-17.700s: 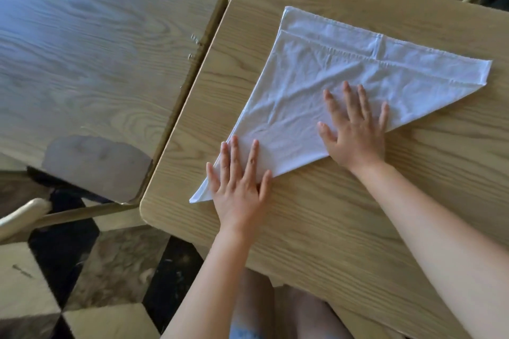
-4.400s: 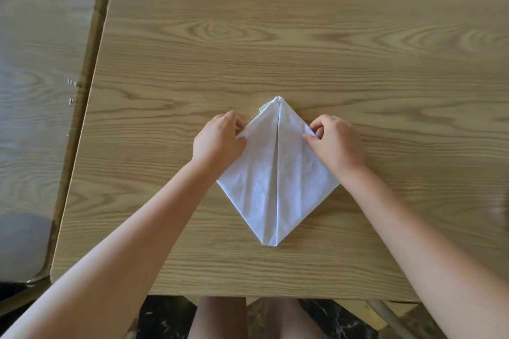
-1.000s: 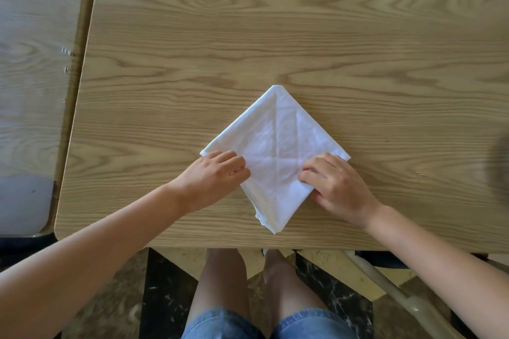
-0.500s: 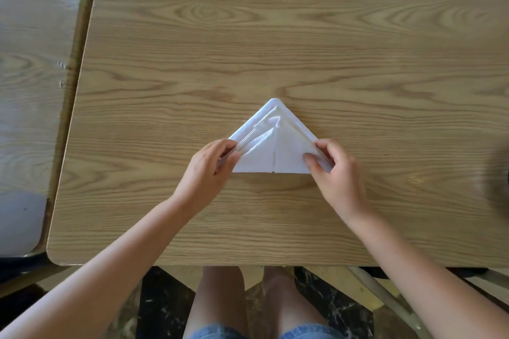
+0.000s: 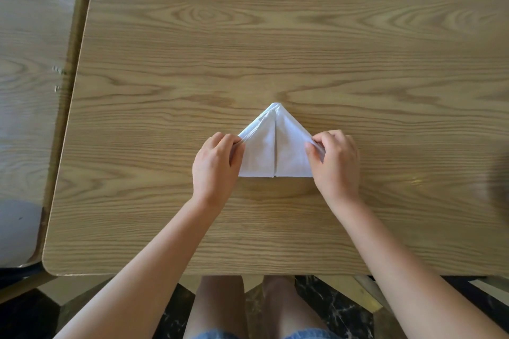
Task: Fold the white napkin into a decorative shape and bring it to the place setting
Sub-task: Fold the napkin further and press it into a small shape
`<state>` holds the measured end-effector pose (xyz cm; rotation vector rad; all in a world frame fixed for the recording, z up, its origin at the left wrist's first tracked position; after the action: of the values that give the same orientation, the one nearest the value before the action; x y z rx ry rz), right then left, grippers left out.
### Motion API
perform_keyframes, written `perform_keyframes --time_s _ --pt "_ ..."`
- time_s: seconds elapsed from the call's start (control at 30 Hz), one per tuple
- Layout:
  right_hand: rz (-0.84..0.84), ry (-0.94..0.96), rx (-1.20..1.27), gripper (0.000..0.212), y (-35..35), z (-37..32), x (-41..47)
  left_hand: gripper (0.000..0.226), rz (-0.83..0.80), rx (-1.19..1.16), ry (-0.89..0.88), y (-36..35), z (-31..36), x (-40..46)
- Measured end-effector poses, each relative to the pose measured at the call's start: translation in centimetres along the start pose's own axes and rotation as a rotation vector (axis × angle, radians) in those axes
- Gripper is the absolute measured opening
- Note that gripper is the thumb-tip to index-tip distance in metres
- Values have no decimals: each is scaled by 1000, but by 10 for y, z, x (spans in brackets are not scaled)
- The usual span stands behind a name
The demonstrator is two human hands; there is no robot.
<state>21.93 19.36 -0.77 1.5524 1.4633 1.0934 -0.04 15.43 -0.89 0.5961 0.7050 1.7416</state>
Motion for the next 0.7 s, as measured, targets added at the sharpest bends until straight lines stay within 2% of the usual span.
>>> perform_keyframes --time_s 0.23,0.33,0.4,0.5,0.6,0.7 --pt "41 -5 -117 16 -2 4 3 7 97 175 -61 -3 3 -2" --pt "120 93 -212 26 12 -9 -3 41 116 254 -47 -1 6 -7" --pt "131 250 -239 40 14 -30 -11 55 31 330 -217 -13 27 -14" --pt "-1 386 -240 49 -11 -55 -16 55 -153 392 -444 -48 48 -19" --pt "-151 353 -279 52 -40 -53 -8 52 -236 410 -434 -70 42 -8" --pt "-203 342 -305 53 -52 -47 -6 52 -250 426 -408 -76 35 -5"
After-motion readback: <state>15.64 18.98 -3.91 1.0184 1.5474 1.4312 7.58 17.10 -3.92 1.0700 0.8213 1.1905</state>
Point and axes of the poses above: each hand's wrist, its own x-axis towards the middle knuckle, its own y-axis out of the back of the hand, z = x × y, the point moved 9 cm from there along x, towards the middle knuckle, and after that the axes turned 8 degrees about -x, right-handed, at the moved point
